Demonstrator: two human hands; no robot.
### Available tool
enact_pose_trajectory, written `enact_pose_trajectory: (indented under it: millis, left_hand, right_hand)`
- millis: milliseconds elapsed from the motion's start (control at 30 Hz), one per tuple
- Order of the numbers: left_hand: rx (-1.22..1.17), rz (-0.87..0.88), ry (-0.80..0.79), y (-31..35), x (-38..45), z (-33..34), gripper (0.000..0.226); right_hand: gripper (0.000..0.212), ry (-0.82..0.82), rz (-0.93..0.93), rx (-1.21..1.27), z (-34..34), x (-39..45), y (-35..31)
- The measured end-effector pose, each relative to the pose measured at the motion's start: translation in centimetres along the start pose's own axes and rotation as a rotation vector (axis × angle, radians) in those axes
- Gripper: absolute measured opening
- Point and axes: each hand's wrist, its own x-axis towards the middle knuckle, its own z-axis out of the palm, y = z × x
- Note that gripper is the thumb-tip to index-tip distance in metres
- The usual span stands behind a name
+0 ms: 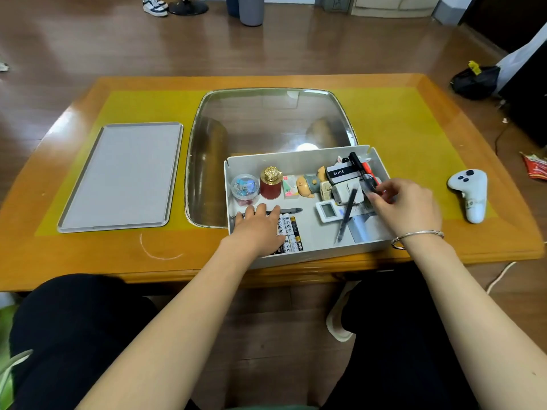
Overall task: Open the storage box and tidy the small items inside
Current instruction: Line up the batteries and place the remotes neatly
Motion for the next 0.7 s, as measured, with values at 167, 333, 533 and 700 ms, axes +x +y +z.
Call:
enact_pose_trajectory:
  millis: [167,333,533,700]
  left_hand:
    - [0.000,0.006,-0.003,0.0,-0.1,0.0,0.071]
    - [-0.012,0.011,0.006,-0.1,-0.1,0.3,0.069]
    - [-0.003,0.018,0.016,-0.3,-0.2,0.2,0.068]
    - [0.008,0.018,0.019,-0.3,-0.3,0.2,0.068]
  right_hand:
    - [0.018,-0.031,0.034,-0.084,-0.1,0.8,0.2]
    - [0.023,-0.050,0.042,-0.170,0.6,0.9,0.5]
    - [0.022,-0.023,0.040,-0.172,0.9,1.9,0.2]
    - [0.019,-0.014,0.071,-0.198,0.9,2.6,-0.2]
